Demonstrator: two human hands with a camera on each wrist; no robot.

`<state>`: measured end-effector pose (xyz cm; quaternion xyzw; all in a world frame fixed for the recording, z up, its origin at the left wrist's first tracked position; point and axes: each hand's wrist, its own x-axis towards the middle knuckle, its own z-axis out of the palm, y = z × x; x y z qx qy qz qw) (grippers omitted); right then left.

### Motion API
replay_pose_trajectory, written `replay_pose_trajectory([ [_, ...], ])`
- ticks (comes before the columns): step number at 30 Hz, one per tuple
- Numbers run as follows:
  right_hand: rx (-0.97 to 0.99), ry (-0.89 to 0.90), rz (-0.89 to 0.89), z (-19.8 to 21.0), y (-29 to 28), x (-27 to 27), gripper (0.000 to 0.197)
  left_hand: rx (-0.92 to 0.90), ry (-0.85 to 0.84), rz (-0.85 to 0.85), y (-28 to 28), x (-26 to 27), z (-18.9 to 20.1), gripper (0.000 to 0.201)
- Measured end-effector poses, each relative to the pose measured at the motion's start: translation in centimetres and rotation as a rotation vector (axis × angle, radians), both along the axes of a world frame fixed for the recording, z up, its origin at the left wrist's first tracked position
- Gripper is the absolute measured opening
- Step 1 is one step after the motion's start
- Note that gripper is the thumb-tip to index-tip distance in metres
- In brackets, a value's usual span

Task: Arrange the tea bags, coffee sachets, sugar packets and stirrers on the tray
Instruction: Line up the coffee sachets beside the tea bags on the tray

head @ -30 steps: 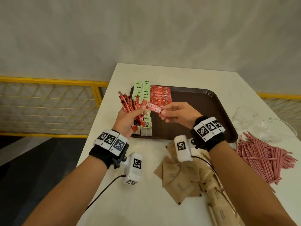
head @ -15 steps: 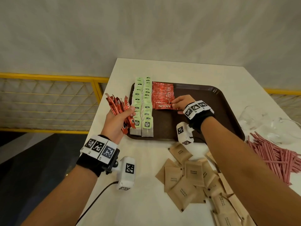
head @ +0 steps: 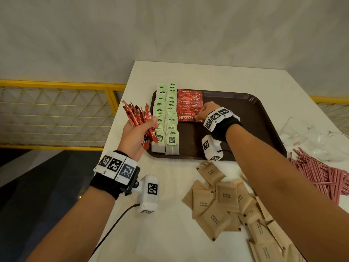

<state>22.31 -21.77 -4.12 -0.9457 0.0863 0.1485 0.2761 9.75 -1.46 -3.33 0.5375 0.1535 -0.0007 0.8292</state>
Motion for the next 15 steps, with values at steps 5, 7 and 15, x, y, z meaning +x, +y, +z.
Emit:
replay_pose_trajectory([
  [5, -0.02, 0.003, 0.01, 0.25, 0.22, -0.12, 0.022, -0.011, 0.019, 0.001, 0.05, 0.01, -0.12, 0.022],
  [7, -0.021, -0.006, 0.014, 0.19, 0.1, -0.19, 0.026, -0.016, 0.027, 0.005, -0.06, 0.02, -0.12, 0.021],
  [15, -0.023, 0.024, 0.053, -0.57, -0.55, -0.12, 0.032, -0.031, 0.056, -0.011, -0.34, 0.25, -0.1, 0.025],
])
